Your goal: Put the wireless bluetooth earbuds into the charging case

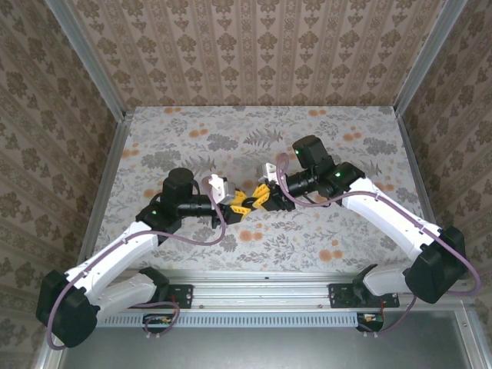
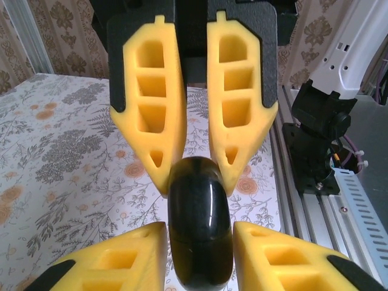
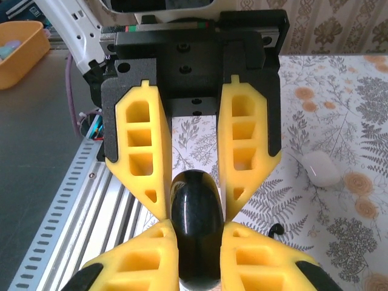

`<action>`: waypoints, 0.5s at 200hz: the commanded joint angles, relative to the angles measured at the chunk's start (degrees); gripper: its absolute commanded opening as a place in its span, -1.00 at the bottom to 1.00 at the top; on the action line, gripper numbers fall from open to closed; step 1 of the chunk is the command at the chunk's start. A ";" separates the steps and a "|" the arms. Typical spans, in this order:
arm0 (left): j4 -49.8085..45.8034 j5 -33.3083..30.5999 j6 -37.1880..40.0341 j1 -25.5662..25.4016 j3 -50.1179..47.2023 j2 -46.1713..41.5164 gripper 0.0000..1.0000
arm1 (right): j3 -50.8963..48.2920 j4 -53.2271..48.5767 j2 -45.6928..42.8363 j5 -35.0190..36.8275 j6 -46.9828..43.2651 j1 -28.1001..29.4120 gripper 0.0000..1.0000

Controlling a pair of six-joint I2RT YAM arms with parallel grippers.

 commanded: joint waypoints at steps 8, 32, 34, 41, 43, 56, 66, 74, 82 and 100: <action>0.00 0.93 0.19 -0.52 0.43 -0.46 -0.36 | 1.75 -1.92 -1.21 2.22 -1.94 0.98 -0.70; -2.52 0.93 1.65 -0.61 0.95 -0.41 -0.27 | 1.97 -1.57 -1.49 2.23 -2.02 0.97 -0.71; -2.68 0.86 1.72 -0.61 0.94 -0.45 -0.25 | 2.04 -1.57 -1.48 2.23 -2.06 0.98 -0.71; -3.03 0.80 1.95 -0.61 0.93 -0.45 -0.22 | 2.25 -1.66 -1.47 2.23 -2.12 0.96 -0.71; -3.16 0.76 2.10 -0.61 0.93 -0.39 -0.20 | 2.27 -1.66 -1.47 2.23 -2.13 0.96 -0.71; -3.93 0.67 2.58 -0.68 1.16 -0.16 -0.16 | 2.66 -1.90 -1.52 2.07 -2.22 0.96 -0.71; -4.35 0.79 3.05 -0.69 1.30 0.11 -0.15 | 2.97 -1.92 -1.48 1.97 -2.35 0.97 -0.71; -4.70 0.92 3.23 -0.78 1.70 0.31 -0.16 | 3.14 -1.91 -1.43 2.01 -2.47 1.04 -0.71; -4.82 1.14 3.19 -0.74 1.90 0.55 -0.18 | 3.15 -1.92 -1.38 2.14 -2.48 1.13 -0.71; -4.68 1.56 3.10 -0.78 2.14 0.93 -0.22 | 3.06 -1.92 -1.36 2.40 -2.64 1.32 -0.71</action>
